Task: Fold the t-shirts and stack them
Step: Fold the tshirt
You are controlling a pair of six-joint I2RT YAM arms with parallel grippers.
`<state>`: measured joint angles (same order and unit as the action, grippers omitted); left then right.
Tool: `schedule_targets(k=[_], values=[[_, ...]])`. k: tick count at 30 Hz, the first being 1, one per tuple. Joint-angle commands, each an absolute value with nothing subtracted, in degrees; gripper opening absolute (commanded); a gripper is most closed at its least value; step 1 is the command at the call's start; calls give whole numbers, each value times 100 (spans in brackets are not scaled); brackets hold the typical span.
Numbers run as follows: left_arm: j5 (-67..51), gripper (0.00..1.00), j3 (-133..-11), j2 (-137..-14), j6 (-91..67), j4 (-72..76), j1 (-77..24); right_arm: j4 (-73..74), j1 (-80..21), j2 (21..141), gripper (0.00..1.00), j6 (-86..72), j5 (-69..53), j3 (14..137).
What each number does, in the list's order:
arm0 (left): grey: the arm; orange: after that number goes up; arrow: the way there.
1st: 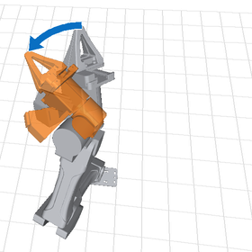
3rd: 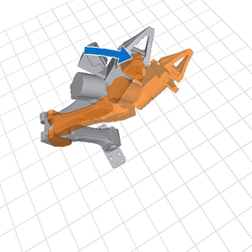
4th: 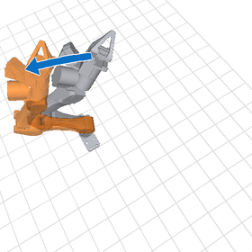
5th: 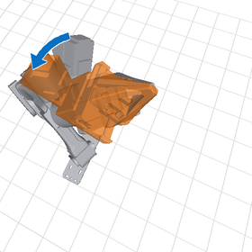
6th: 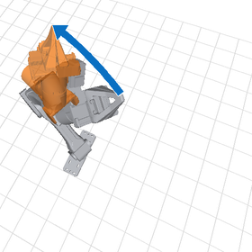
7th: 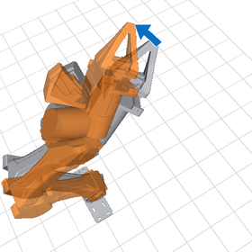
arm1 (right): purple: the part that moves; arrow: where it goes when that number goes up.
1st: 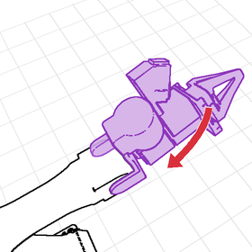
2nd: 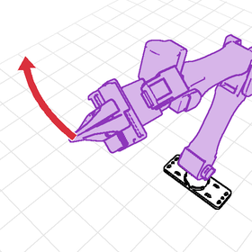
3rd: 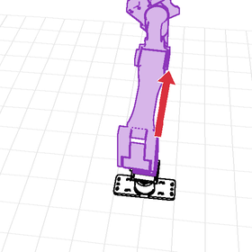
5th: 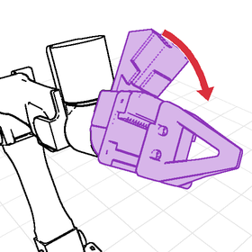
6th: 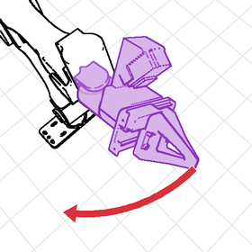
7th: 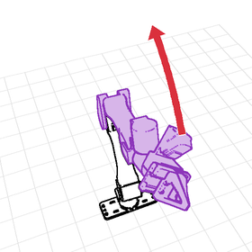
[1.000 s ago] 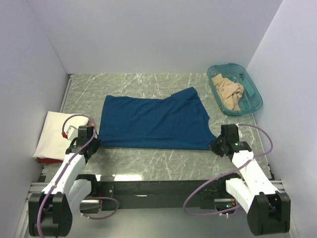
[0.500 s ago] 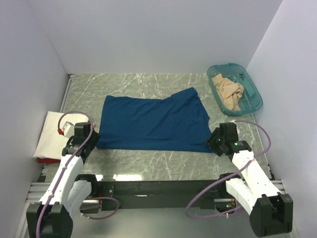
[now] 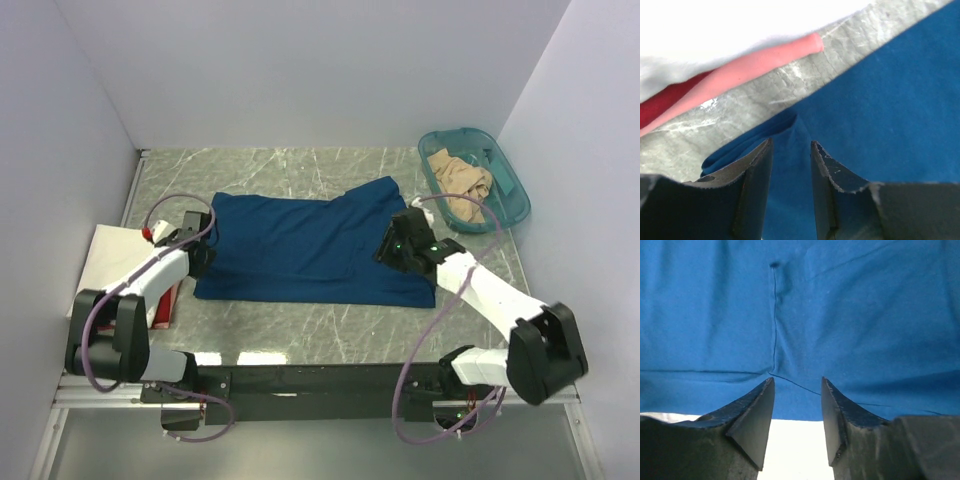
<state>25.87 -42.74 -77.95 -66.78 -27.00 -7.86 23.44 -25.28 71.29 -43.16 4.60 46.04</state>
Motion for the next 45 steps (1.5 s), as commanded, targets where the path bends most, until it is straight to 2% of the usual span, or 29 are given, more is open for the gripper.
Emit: schedule_targets(k=[1, 18, 26, 34, 45], values=[[2962, 41, -4605, -8032, -6899, -2724, -817, 2066, -2742, 7549, 49, -4298, 703, 4965], [2953, 36, -4773, -8789, -6970, -2566, -844, 1679, -3287, 8639, 46, -4403, 791, 5150], [2900, 22, -4693, -8614, -6873, -2522, -844, 1723, -3419, 8859, 45, -4395, 870, 5291], [2857, 1, -4623, -8429, -6750, -2514, -844, 1784, -3498, 9131, 45, -4394, 949, 5519], [2786, 1, -4570, -8148, -6680, -2549, -844, 1986, -3595, 9729, 45, -4342, 1406, 5949]])
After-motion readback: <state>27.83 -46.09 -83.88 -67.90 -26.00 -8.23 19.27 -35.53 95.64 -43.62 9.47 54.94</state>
